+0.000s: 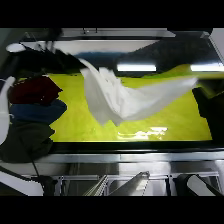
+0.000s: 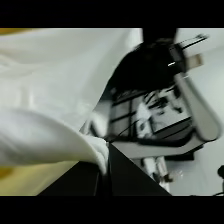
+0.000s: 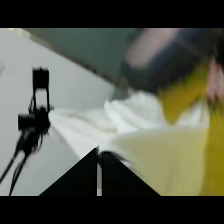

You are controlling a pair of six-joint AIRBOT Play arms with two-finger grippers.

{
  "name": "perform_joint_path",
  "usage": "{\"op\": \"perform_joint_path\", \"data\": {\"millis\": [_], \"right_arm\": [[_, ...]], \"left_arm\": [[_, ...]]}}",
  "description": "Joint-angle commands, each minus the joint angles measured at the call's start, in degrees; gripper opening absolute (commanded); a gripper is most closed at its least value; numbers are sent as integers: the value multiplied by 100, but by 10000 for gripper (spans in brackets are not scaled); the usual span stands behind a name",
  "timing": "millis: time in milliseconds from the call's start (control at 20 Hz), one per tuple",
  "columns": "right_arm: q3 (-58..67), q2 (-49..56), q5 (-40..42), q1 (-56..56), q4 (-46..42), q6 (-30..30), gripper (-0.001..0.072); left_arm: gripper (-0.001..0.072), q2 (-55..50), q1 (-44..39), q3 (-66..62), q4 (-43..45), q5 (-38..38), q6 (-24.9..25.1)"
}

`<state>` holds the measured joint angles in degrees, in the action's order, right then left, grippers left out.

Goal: Fold the shirts.

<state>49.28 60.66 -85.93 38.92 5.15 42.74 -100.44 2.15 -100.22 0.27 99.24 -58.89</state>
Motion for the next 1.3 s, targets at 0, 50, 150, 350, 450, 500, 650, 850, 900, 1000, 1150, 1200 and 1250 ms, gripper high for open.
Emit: {"op": "perform_joint_path", "data": {"millis": [0, 50, 150, 350, 450, 500, 650, 850, 900, 1000, 1150, 1200, 1250], "right_arm": [[1239, -1019, 1565, 280, 2087, -249, 16], [1565, -1287, 2251, 424, 2037, -247, 16], [2000, -1700, 2844, 662, 2015, -227, 16], [2129, -2295, 2874, 743, 962, 219, 16], [2124, -2319, 2870, 741, -667, 1281, 16], [2085, -2260, 2865, 741, -1556, 1882, 16], [1775, -1974, 2420, 739, -2870, 2662, 16], [1294, -1853, 1484, 509, -2715, 2621, 15], [1294, -1869, 1436, 455, -2813, 2632, 15], [1292, -1847, 1449, 455, -3193, 2852, 16], [1139, -1705, 1047, 455, -3807, 3056, 16], [1038, -1727, 824, 455, -3801, 2962, 16], [990, -1792, 584, 455, -3797, 2861, 15]], "left_arm": [[20, 986, 660, -4, -3501, 90, 291], [20, 1276, 872, -4, -4146, -50, 295], [21, 1827, 1292, -4, -4559, -356, 293], [21, 2712, 1685, 0, -3126, -789, 22], [22, 2938, 1665, 2, -1812, -968, -236], [22, 2983, 1620, 2, -1069, -1106, -459], [23, 2765, 1377, 9, 203, -1178, -1187], [22, 2267, 673, 9, 125, -402, -1421], [22, 2201, 514, 9, 133, -321, -1340], [22, 2046, 282, 9, 522, -302, -1244], [22, 1705, 55, 44, 1482, 72, -1716], [22, 1687, -24, 170, 1453, 210, -1714], [22, 1781, -125, 396, 1346, 267, -1650]]}}
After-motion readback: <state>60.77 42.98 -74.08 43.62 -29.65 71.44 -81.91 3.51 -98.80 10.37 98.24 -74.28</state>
